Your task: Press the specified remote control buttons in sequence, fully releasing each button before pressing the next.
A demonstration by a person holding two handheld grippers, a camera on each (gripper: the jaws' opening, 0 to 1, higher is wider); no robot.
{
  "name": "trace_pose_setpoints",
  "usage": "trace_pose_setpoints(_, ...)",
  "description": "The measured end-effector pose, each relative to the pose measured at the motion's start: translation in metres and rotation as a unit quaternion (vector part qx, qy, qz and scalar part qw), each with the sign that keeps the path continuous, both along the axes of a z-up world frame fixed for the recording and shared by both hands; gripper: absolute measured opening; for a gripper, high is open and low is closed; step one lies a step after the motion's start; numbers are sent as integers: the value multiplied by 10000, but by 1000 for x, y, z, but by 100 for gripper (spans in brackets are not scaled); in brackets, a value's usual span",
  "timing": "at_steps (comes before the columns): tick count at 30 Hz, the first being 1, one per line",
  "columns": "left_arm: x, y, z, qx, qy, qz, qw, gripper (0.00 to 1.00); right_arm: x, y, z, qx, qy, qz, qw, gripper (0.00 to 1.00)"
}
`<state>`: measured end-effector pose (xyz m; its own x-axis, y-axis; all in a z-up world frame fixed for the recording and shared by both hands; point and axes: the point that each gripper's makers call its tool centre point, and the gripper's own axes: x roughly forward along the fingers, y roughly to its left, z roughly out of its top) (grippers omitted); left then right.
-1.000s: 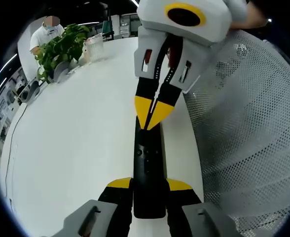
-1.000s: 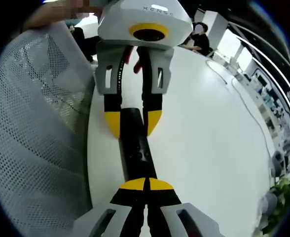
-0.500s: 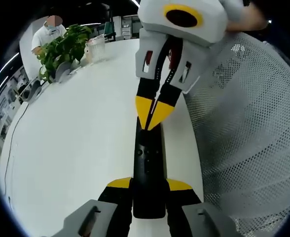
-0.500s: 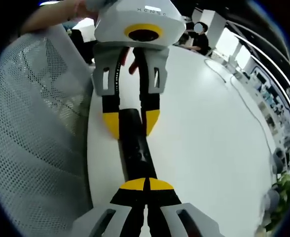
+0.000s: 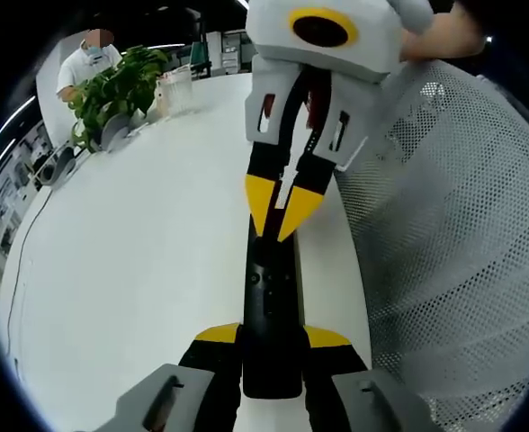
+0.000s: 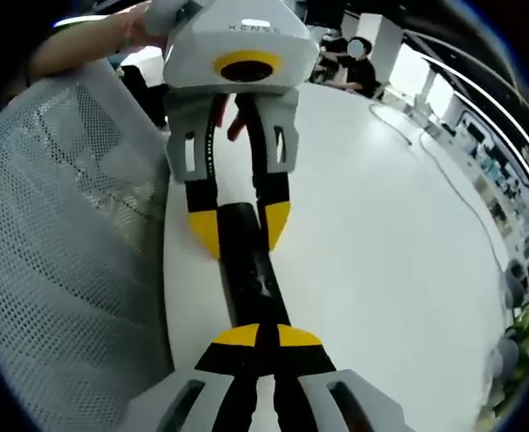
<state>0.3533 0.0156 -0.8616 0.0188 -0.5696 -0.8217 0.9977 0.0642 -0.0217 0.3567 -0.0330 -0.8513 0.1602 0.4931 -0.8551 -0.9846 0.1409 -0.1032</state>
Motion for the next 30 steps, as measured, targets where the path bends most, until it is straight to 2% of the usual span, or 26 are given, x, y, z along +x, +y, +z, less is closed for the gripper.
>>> trace_pose_setpoints(8, 0, 0, 0, 10, -6, -14, 10000, 25, -2, 6, -1, -148, -59, 286, 9995, 2)
trace_pose_setpoints(11, 0, 0, 0, 9, -8, -11, 10000, 25, -3, 9, -1, -337, -178, 626, 9973, 2)
trace_pose_setpoints(16, 0, 1, 0, -20, -7, 1, 10000, 25, -4, 10, -2, -599, -234, 849, 9943, 2)
trace_pose_setpoints(20, 0, 1, 0, -15, -20, -22, 10000, 25, -3, 10, -3, -650, -149, 869, 9940, 3)
trace_pose_setpoints(22, 0, 1, 0, 1, -30, -48, 10000, 25, -4, 9, -3, -796, -168, 1034, 9913, 3)
trace_pose_setpoints(30, 0, 0, 0, 15, -22, -56, 10000, 25, -3, 9, -4, -945, 13, 936, 9911, 3)
